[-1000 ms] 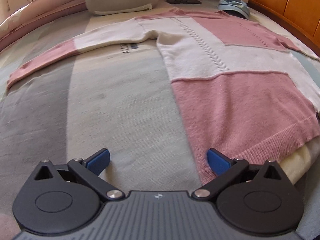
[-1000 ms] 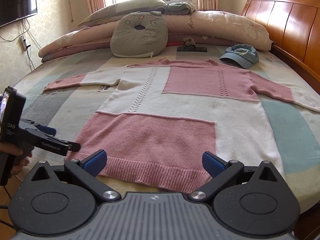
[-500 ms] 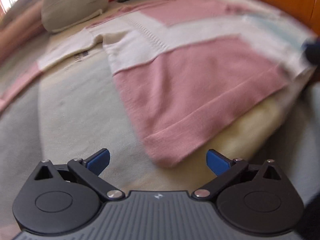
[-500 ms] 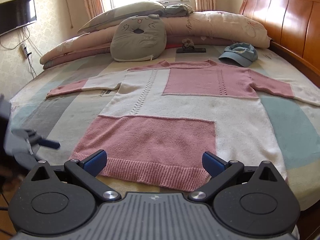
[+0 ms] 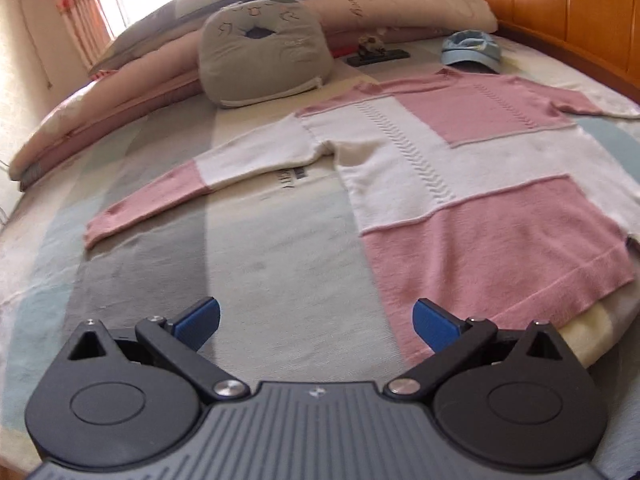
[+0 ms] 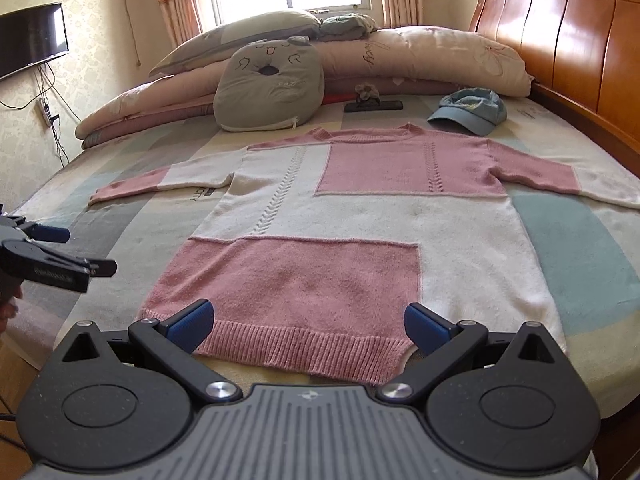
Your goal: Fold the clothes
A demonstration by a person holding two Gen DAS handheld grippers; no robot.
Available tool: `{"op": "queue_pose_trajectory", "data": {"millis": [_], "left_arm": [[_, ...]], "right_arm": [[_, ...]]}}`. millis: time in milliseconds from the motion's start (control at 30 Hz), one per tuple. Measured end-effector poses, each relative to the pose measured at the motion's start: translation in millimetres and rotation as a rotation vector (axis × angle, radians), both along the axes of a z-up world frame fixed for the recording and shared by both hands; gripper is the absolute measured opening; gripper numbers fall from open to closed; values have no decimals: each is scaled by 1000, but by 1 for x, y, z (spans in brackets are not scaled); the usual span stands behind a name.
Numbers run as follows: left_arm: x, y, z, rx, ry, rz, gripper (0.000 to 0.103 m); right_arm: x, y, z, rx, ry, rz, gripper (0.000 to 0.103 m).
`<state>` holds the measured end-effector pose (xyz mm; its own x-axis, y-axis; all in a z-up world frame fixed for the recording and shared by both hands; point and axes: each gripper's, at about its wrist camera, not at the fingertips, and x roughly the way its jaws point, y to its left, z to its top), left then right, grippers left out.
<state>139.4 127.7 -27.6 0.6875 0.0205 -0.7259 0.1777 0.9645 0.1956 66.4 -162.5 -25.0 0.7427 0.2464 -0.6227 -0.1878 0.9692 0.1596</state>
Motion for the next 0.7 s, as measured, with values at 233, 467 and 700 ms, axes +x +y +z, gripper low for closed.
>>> {"op": "queue_pose_trajectory", "data": {"millis": [233,467,700], "left_arm": [[15,-38,-48,61,96,-68,102],[-4,-8,-52,-67,140,52,102],[14,-35,-40,-283,89,-26,102]], "right_arm": [[3,-5,-6,-7,17,-10,103],[7,-50,-16,-5,46,-101,103],[16,-113,-29,21,87,-254,103]]}}
